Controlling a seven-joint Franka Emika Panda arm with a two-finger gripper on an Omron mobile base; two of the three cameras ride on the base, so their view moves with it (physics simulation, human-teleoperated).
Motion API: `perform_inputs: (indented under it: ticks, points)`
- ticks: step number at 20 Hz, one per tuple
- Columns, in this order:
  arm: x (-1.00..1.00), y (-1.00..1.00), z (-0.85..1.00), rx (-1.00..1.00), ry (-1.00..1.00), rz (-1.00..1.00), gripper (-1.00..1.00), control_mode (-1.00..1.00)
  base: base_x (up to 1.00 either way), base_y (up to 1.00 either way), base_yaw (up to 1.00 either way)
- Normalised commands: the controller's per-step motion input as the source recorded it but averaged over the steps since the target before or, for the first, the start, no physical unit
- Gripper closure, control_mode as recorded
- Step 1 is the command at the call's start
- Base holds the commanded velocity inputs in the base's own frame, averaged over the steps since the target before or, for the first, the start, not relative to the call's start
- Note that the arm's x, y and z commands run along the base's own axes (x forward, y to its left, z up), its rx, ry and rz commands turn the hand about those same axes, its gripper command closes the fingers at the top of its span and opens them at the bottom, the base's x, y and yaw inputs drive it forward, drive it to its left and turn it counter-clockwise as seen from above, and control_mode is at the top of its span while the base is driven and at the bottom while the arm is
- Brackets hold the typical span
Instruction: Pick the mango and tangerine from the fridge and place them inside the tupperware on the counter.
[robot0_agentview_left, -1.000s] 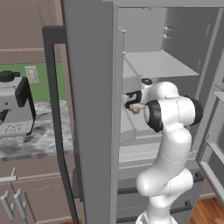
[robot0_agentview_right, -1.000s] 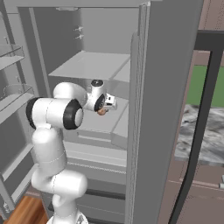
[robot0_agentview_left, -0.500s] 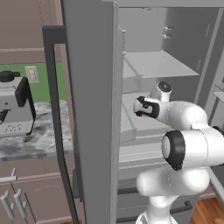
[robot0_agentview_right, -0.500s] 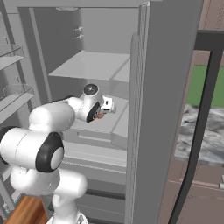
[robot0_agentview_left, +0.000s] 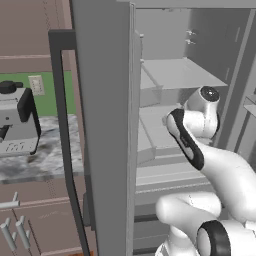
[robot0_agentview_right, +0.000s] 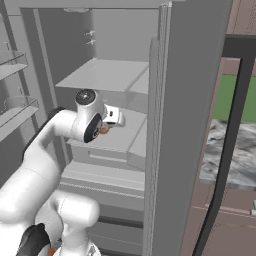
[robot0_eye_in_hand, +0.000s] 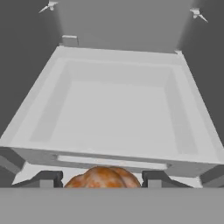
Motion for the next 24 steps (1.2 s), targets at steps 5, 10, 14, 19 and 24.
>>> perform_inputs:
  ticks: [5, 10, 14, 19, 24]
  points:
    - [-1.0, 0.0, 0.69, 0.0, -0.01, 0.0, 1.0, -1.0, 0.0, 0.0, 0.0]
    - [-1.0, 0.0, 0.62, 0.0, -0.04, 0.0, 1.0, -1.0, 0.0, 0.0, 0.0]
    - [-0.99, 0.0, 0.6, 0.0, -0.05, 0.0, 1.0, -1.0, 0.0, 0.0, 0.0]
    - [0.0, 0.0, 0.0, 0.0, 0.0, 0.0, 1.0, 1.0, -1.0, 0.0, 0.0]
    - [0.0, 0.0, 0.0, 0.0, 0.0, 0.0, 1.0, 1.0, -1.0, 0.04, 0.02]
